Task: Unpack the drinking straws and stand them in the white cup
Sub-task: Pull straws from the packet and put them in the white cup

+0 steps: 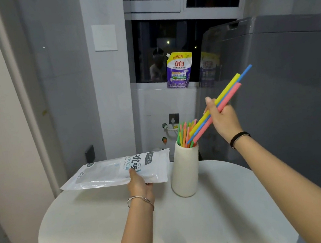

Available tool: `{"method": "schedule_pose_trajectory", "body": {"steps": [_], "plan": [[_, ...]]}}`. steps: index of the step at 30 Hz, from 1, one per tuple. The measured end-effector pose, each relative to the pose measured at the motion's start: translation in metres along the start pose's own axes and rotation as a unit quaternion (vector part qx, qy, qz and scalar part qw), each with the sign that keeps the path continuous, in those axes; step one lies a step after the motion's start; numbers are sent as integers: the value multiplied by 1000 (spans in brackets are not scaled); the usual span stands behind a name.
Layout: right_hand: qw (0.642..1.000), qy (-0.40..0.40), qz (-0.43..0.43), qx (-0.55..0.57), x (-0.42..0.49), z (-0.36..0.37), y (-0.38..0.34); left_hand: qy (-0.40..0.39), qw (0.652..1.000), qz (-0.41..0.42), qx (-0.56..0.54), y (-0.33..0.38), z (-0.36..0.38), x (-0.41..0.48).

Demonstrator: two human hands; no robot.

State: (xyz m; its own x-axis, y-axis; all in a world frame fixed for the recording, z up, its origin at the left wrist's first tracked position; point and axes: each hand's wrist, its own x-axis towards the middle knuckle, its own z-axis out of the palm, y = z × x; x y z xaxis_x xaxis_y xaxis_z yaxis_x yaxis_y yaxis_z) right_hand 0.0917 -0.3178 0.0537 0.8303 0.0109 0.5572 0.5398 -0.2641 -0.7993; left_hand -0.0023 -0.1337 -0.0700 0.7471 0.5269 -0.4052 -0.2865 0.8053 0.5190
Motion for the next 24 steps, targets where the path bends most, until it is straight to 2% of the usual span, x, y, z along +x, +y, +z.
{"method": "schedule_pose_trajectory", "body": {"steps": [6, 14, 16, 20, 22, 24], "plan": [[995, -60, -8, -80, 7, 19, 9, 8, 1000, 8, -5, -2, 0, 7], [969, -138, -36, -203, 9, 27, 22, 12, 1000, 21, -9, -1, -2, 9], [969, -152, -49, -188, 13, 28, 18, 11, 1000, 22, -9, 0, -2, 8], [984, -154, -22, -90, 19, 30, 5, 10, 1000, 17, -10, 0, -2, 7], [975, -194, -20, -107, 17, 33, 5, 6, 1000, 17, -6, -1, -3, 6], [954, -235, -22, -182, 14, 36, 11, 2, 1000, 17, -4, -1, -3, 3]]}}
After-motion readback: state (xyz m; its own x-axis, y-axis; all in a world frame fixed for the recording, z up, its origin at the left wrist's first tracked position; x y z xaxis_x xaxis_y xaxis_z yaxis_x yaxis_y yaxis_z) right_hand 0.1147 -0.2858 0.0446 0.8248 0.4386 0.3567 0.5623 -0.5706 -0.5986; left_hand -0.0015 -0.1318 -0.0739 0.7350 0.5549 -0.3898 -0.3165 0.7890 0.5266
